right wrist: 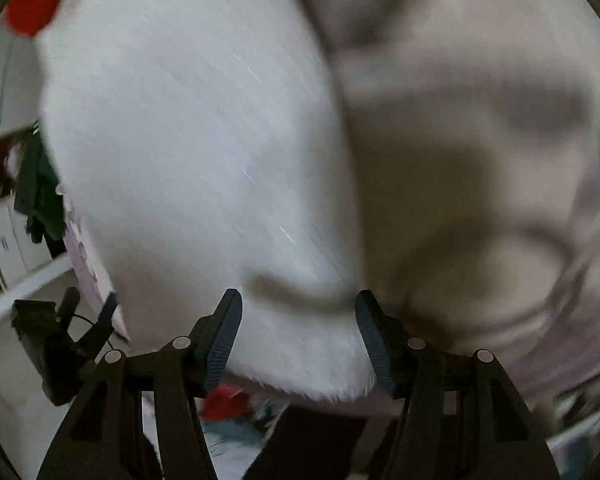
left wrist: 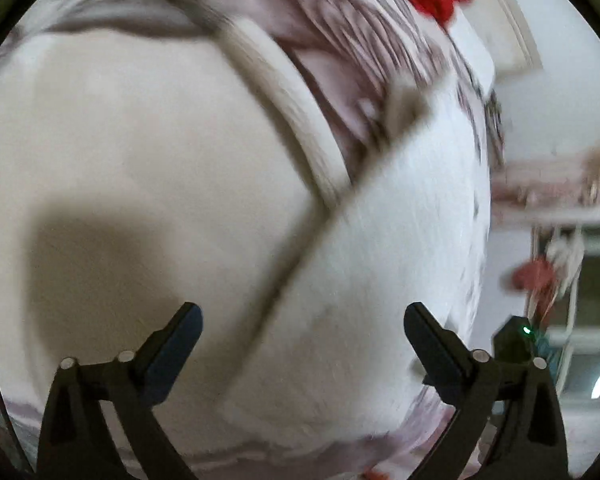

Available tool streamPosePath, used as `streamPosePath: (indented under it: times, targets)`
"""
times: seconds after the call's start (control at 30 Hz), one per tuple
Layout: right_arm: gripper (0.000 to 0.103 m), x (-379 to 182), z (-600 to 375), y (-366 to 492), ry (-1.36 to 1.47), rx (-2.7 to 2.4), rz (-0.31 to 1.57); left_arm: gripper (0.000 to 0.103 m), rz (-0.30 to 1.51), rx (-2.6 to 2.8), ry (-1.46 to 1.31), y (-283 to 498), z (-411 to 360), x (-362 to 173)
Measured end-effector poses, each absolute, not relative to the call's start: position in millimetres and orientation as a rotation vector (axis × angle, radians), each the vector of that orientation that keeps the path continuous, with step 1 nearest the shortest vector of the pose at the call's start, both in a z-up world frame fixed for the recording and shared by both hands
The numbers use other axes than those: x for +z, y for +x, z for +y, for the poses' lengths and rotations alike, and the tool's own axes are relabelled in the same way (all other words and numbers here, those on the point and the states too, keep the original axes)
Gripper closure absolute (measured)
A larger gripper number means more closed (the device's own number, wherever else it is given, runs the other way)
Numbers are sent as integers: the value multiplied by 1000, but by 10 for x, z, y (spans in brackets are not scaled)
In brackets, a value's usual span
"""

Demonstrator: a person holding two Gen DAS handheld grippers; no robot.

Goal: Fold large clothes

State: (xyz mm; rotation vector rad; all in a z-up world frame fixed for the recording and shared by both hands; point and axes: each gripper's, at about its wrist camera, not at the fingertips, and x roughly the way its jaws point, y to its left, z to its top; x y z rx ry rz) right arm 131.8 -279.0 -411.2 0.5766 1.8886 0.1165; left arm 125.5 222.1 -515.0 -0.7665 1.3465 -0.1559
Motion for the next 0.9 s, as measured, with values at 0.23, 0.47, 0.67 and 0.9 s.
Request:
streamPosePath:
  times: [0.23, 0.47, 0.67, 0.9]
  targets:
    - [86, -4058, -3007, 842, 690, 41, 1786, 95, 1369, -200, -626, 1010, 1709, -4959]
    - [86, -4130, -3010, 760, 602, 54, 1810, 94, 1461, -200, -582, 1146, 1625, -5405]
    - [63, -4265, -3069, 889, 707, 139, 1866, 81, 1463, -263, -782, 1136, 1981, -5306]
    - [42, -4575, -3213, 821, 863, 297, 1848, 32, 1492, -346, -946, 1065, 1979, -5663]
